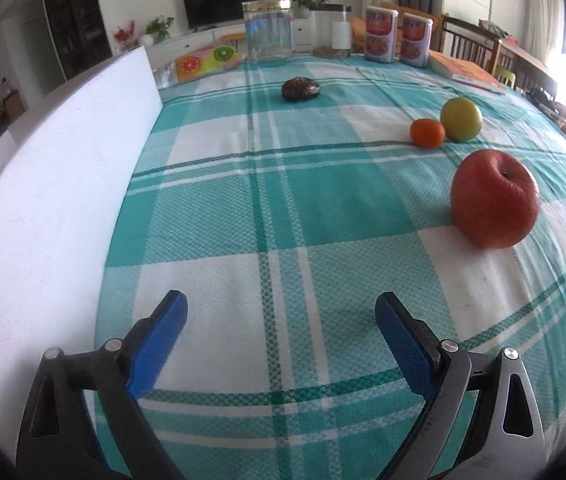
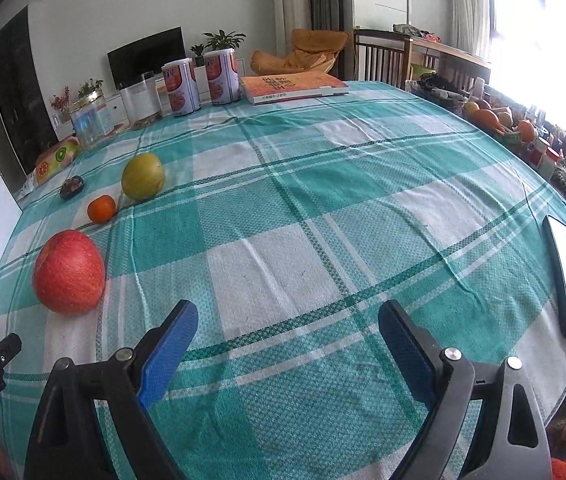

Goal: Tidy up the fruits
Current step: 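Move both tools back over the table toward the remaining fruits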

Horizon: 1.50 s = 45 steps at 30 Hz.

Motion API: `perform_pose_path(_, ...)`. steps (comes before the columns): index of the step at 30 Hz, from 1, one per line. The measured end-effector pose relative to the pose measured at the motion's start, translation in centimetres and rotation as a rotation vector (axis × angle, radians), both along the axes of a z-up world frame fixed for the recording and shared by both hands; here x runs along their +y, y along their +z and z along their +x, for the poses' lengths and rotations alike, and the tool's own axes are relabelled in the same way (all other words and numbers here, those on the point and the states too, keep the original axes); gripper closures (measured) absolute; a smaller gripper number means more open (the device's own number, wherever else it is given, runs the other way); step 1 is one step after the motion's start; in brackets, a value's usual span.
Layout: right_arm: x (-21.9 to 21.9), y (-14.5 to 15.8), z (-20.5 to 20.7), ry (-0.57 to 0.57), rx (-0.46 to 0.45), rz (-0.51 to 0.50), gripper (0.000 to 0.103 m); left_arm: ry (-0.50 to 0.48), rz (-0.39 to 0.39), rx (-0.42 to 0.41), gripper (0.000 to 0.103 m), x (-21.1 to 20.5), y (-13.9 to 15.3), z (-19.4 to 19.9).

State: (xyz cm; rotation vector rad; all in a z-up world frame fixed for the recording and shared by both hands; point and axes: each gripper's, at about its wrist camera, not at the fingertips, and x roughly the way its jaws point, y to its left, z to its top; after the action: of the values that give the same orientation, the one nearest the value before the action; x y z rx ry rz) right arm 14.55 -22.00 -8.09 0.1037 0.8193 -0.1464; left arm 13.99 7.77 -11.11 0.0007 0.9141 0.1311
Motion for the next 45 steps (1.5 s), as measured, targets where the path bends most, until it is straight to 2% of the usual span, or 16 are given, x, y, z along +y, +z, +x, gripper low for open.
perform_pose_path(2, 0.0, 0.0, 0.0, 0.001, -0.003, -0.004, 0.012, 0.007, -0.040, -0.009, 0.007, 0.5, 0.0, -0.1)
perform_pose_path(5, 0.3, 0.1, 0.0, 0.007, -0.008, -0.014, 0.012, 0.019, -0.053, 0.001, 0.006, 0.8, -0.2, -0.1)
perform_pose_path(12, 1.6, 0.7, -0.5, 0.029, -0.049, -0.087, 0.011, 0.008, -0.055, 0.013, 0.001, 0.8, -0.3, 0.2)
perform_pose_path(16, 2.3, 0.5, -0.2, 0.048, -0.034, -0.118, 0.010, 0.008, -0.056, 0.013, 0.001, 0.8, -0.3, 0.2)
perform_pose_path(45, 1.2, -0.8, 0.7, 0.002, 0.037, -0.109, 0.010, 0.009, -0.056, 0.013, 0.001, 0.7, -0.4, 0.1)
